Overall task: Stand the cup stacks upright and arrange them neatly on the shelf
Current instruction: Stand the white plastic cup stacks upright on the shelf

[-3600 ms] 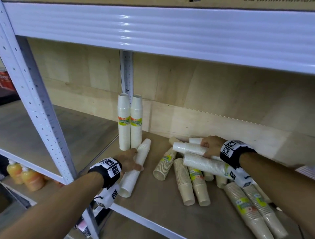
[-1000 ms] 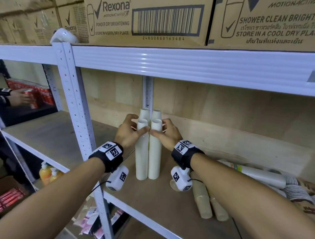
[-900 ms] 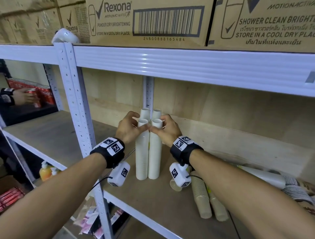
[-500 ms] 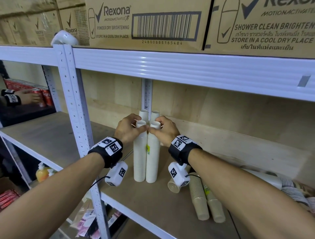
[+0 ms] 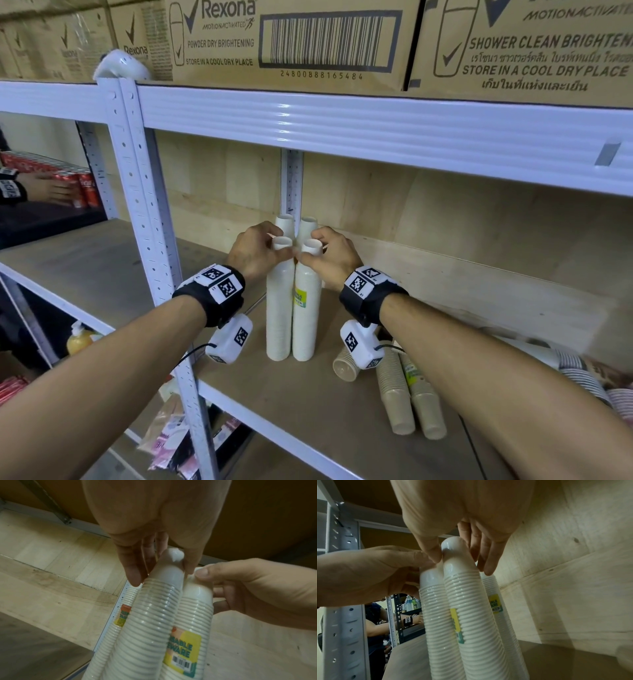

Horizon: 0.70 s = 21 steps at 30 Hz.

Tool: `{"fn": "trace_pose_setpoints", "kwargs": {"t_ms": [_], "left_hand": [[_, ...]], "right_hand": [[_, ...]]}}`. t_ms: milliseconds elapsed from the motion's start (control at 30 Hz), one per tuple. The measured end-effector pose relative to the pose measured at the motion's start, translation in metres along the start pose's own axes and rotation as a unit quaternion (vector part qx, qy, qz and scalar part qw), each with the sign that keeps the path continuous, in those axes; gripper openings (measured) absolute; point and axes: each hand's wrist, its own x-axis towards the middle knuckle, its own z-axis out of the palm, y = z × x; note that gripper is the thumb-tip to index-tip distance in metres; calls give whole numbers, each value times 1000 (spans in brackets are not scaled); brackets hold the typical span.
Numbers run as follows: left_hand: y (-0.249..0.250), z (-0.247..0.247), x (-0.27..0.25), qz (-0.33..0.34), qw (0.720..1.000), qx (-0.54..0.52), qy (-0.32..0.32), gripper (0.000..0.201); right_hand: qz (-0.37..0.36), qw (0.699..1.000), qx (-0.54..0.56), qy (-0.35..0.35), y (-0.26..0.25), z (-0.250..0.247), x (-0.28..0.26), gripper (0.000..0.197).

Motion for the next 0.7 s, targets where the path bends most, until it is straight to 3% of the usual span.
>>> {"fn": "trace_pose_setpoints", "kwargs": {"t_ms": [67, 200, 267, 367, 567, 633, 700], "left_hand": [[0, 0, 0, 7, 1000, 1, -11, 32], [3, -3, 0, 22, 998, -15, -59, 12], [4, -3, 0, 18, 998, -10, -62, 16], [3, -2, 0, 1, 999, -2, -39, 40], [3, -1, -1, 26, 998, -2, -56, 13], [5, -1, -1, 22, 997, -2, -68, 13], [7, -1, -1, 9, 998, -2, -62, 26]], "right_hand": [[6, 1000, -6, 6, 1, 0, 1, 38], [-24, 999, -21, -4, -2, -5, -2, 22], [-29, 999, -20, -4, -2, -6, -3, 23], [-9, 1000, -20, 3, 1, -5, -3, 32], [-17, 999, -51, -6, 2, -9, -4, 20], [-25, 999, -45, -8, 1, -10, -5, 21], [-29, 999, -37, -11, 0, -11, -7, 23]]}}
